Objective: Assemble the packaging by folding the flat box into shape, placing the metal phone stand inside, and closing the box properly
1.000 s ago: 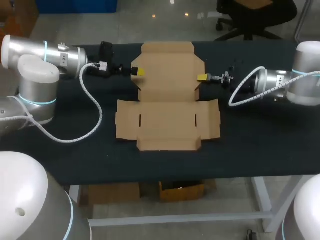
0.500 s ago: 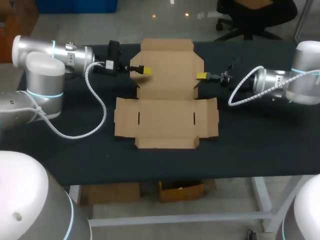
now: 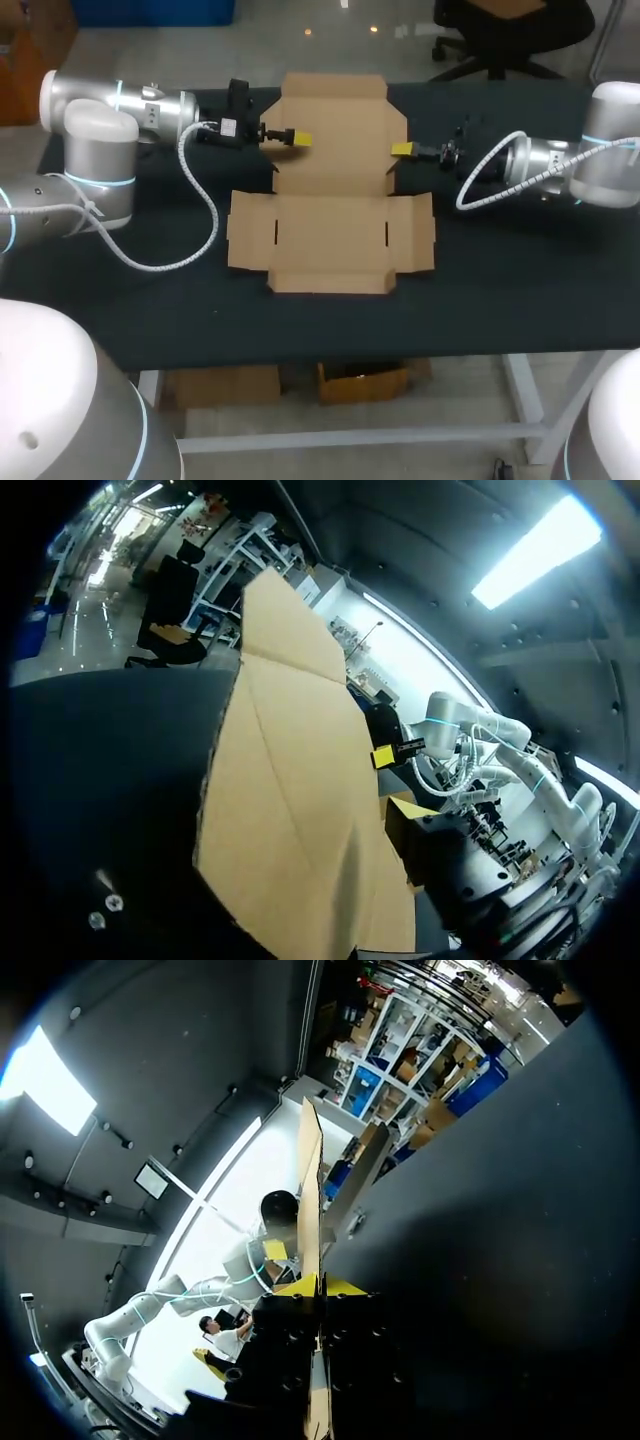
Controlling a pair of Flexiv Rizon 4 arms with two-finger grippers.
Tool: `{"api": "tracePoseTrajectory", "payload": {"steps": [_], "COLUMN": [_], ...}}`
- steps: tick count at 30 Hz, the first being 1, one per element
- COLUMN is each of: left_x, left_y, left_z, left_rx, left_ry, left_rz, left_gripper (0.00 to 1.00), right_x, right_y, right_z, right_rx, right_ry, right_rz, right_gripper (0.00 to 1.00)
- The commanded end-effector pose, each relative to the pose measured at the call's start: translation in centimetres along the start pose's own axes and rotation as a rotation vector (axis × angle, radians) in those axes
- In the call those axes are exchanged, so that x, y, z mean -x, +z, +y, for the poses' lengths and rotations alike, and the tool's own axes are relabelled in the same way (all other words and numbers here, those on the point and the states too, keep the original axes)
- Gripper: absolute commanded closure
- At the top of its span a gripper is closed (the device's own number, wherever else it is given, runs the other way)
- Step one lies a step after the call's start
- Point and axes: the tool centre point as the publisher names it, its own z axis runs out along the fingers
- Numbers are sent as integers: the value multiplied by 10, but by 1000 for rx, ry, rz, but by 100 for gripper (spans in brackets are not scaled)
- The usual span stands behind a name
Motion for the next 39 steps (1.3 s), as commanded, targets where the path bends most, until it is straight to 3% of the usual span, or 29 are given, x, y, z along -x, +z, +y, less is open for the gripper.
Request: {"api": "tracePoseTrajectory", "payload": {"steps": [1, 6, 17, 22, 26, 35, 38, 39], "left_x": [5, 3, 2, 2, 2, 3, 3, 3], "left_y": [4, 9, 11, 11, 11, 10, 10, 10], "left_z": [-3, -3, -3, -3, -3, -2, -2, -2], "left_rx": [6, 8, 12, 11, 9, 2, -3, -4], "left_ry": [1, 7, 10, 10, 10, 7, 11, 12], "left_rz": [36, 49, 61, 66, 69, 82, 94, 97], "left_gripper": [31, 49, 67, 69, 79, 87, 100, 100], "right_x": [5, 5, 6, 7, 5, 5, 5, 5], "right_y": [0, 1, 2, 2, 2, 2, 1, 1], "right_z": [1, 3, 4, 4, 4, 5, 5, 5], "right_rx": [2, 5, 11, 15, 17, 23, 27, 29], "right_ry": [-3, -7, -3, -4, -7, -11, -12, -13], "right_rz": [19, 17, 18, 18, 21, 23, 24, 26], "right_gripper": [100, 100, 100, 100, 100, 100, 100, 100]}}
